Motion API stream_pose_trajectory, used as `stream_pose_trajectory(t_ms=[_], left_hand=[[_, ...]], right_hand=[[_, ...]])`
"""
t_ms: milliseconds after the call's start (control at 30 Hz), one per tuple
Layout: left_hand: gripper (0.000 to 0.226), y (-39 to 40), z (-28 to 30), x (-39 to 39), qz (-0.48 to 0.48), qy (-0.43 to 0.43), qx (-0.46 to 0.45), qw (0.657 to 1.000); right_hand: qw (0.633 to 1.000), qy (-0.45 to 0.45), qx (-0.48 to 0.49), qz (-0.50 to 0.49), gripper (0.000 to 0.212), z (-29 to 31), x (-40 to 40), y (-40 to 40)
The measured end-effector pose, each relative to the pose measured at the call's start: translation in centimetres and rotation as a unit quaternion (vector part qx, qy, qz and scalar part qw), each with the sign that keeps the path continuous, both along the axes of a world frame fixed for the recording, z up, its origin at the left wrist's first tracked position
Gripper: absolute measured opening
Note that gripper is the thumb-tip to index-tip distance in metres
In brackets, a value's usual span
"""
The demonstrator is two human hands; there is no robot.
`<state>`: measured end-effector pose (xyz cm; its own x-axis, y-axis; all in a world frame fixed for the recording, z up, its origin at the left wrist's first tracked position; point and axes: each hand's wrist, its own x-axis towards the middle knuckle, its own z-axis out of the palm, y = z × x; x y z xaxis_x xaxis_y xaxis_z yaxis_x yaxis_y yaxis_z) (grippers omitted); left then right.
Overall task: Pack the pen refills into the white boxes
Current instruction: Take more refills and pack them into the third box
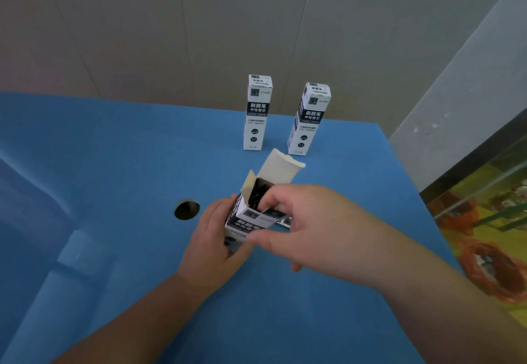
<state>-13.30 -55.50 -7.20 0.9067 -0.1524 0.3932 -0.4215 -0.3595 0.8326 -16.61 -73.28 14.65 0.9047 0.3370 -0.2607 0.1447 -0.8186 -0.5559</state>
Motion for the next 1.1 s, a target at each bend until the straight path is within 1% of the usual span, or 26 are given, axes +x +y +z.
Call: stream_pose_trajectory(t_ms=[100,133,233,267,300,400,533,633,667,733,800,867,900,933,967,1000,1033,1067,1100], left_hand=[[0.069,0.0,-0.1,0.0,-0.004,0.007,0.005,1.0],[0.067,-0.1,-0.1,0.1,-0.002,0.017,-0.001,1.0],[0.062,-0.3,-0.1,0.2,0.008,0.018,0.001,1.0],[0.063,-0.3,-0.1,0.2,0.011,0.009,0.009,1.0],[0.064,-0.3,0.0,0.2,0.012,0.0,0.015,1.0],[0.065,0.0,0.0,0.1,0.006,-0.01,0.024,1.0],[0.056,-0.1,0.1,-0.1,0.009,0.004,0.023,1.0],[0.056,-0.2,0.0,-0.1,0.008,-0.007,0.019,1.0],[0.057,-0.1,-0.1,-0.1,0.006,-0.001,0.008,1.0],[0.058,0.0,-0.4,0.0,0.006,0.02,-0.022,1.0],[0.054,0.0,-0.6,0.0,0.013,0.033,-0.051,0.998],[0.053,0.0,-0.7,0.1,0.033,0.038,-0.077,0.996],[0.053,0.0,-0.7,0.1,0.045,0.042,-0.093,0.994],[0.054,0.0,-0.6,0.2,0.054,0.046,-0.105,0.992],[0.056,0.0,-0.6,0.2,0.06,0.047,-0.108,0.991],[0.057,0.0,-0.6,0.2,0.062,0.045,-0.1,0.992],[0.058,0.1,-0.7,0.2,0.06,0.043,-0.09,0.993],[0.058,0.1,-0.8,0.2,0.058,0.043,-0.086,0.994],[0.057,0.1,-0.8,0.2,0.056,0.046,-0.09,0.993]], right_hand=[[0.998,-0.01,-0.044,0.038,0.031,-0.3,0.1,-0.3],[0.998,-0.007,-0.045,0.048,0.036,-0.3,0.2,-0.5],[0.996,0.003,-0.043,0.084,0.064,0.0,0.6,-0.9],[0.995,0.004,-0.041,0.087,0.068,0.0,0.7,-1.0],[0.995,0.001,-0.036,0.088,0.067,0.1,0.8,-1.1],[0.996,-0.034,-0.013,0.079,0.051,0.2,0.7,-1.7],[0.995,-0.015,-0.014,0.101,0.053,0.1,0.3,-1.8],[0.996,-0.018,-0.021,0.09,0.045,0.2,0.2,-1.8],[0.997,-0.029,-0.009,0.069,0.04,0.3,0.2,-2.0],[0.996,-0.075,0.05,0.029,0.028,0.8,0.2,-2.6],[0.983,-0.124,0.133,-0.011,0.017,1.0,0.6,-3.4],[0.97,-0.155,0.176,-0.064,0.011,0.0,1.8,-4.5],[0.967,-0.167,0.166,-0.097,0.01,-1.3,2.9,-5.3],[0.97,-0.165,0.129,-0.121,0.013,-2.9,4.2,-6.3],[0.981,-0.137,0.06,-0.127,0.023,-4.7,5.3,-7.1],[0.989,-0.095,-0.029,-0.113,0.04,-6.6,6.1,-7.9],[0.989,-0.059,-0.109,-0.081,0.057,-8.7,6.7,-8.6],[0.986,-0.037,-0.156,-0.045,0.069,-10.5,7.0,-9.1],[0.985,-0.025,-0.17,-0.014,0.075,-12.1,7.2,-9.5]])
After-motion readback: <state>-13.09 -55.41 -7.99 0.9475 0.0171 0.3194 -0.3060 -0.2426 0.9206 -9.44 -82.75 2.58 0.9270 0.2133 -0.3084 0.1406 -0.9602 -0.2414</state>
